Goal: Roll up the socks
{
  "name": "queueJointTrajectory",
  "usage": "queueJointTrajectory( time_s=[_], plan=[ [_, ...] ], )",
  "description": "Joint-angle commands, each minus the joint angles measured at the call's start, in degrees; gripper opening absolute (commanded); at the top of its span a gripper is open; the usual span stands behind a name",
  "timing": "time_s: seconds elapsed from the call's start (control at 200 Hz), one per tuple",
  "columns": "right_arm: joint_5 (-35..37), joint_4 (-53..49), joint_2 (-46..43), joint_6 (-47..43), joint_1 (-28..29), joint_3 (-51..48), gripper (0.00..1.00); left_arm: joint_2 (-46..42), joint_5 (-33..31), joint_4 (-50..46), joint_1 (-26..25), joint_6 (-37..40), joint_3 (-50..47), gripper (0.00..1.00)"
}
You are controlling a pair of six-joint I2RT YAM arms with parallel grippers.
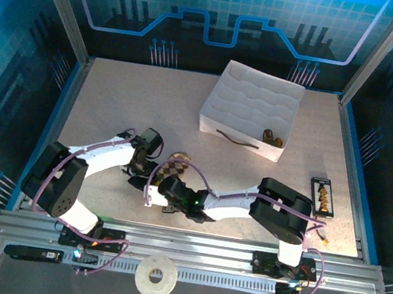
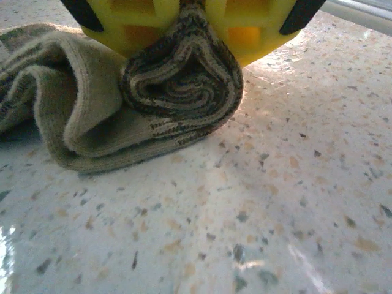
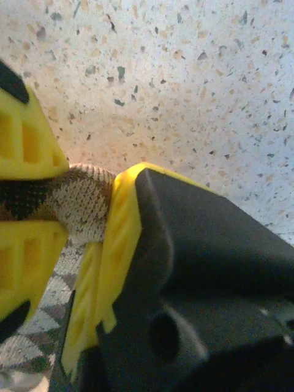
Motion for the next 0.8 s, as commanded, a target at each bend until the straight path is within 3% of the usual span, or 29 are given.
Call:
queueJointTrajectory(
  time_s=[0.0,0.105,0.165,0.35,0.57,0.795],
  plan=[
    [0.4,-4.9,2.9,3.3,-1.8,0.9,0.04,-1.0,0.4,-2.9,-0.1,0.8,-1.8,0.1],
    [-2.3,-6.5,1.8,6.5,-2.9,-0.3,0.0,-4.1,-0.8,-4.9,0.9,2.7,-0.4,0.45],
    [-5.0,-7.2,1.3,8.3,-3.8,-0.9,0.0,-5.4,-1.1,-6.7,1.7,3.9,0.2,0.61],
    [-16.1,-9.0,0.7,13.3,-7.5,-1.9,0.0,-12.4,-2.3,-5.8,4.7,3.6,-0.7,0.84],
    [-32.1,-11.5,1.2,19.6,-14.2,-0.7,0.0,-19.3,-4.5,0.9,6.5,4.3,-3.2,0.87],
    [-46.4,-18.0,6.7,27.5,-22.0,4.6,0.0,-19.8,-0.5,12.3,5.9,5.3,-8.6,0.73]
  ],
)
